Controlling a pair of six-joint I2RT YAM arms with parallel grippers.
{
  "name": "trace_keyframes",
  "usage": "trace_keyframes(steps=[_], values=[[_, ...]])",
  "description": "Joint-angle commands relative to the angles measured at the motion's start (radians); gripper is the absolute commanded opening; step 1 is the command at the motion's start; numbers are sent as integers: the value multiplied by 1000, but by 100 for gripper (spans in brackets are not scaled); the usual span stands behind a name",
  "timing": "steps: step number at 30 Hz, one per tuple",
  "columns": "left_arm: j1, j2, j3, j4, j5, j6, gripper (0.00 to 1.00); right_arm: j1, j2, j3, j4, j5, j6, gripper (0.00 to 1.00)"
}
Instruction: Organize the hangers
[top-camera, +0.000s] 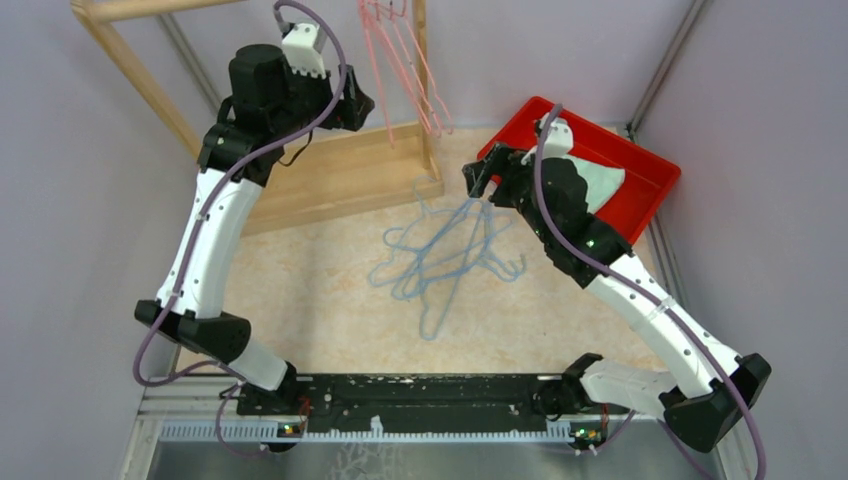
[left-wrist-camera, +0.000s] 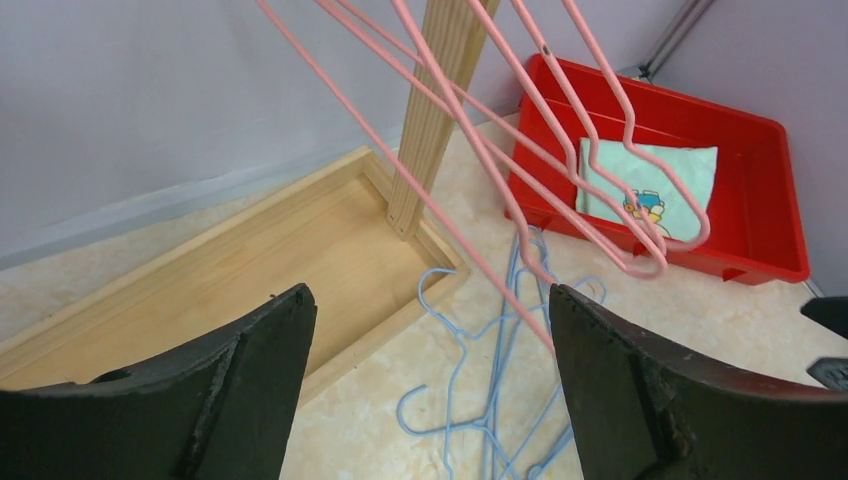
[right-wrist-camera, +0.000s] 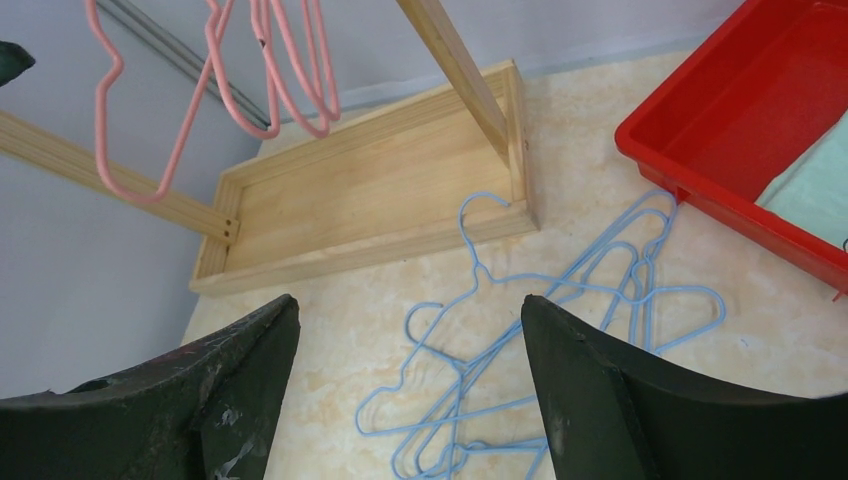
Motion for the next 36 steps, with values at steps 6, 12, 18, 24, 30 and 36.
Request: trace_keyframes(steps=[6,12,18,24,30,36], values=[[-2,-199,-164,-56,44,-10,92,-32,41,-30,-84,11,-2,81],[-2,-376,-416,-76,35,-39,91,-108,177,-45,-209,-88,50,72],[-2,-499,-758,69,112,-70,88,-172,307,-104,-80,-307,128,58],[-3,-577,-978,211,151,-33,87,-196,435,-28,13,-382,228,60],[-2,-537,-1046,336,240,20,87,-208,594,111,13,-401,301,60],[-5,-355,-1065,470,351,62,83,-217,617,147,12,-387,327,59]])
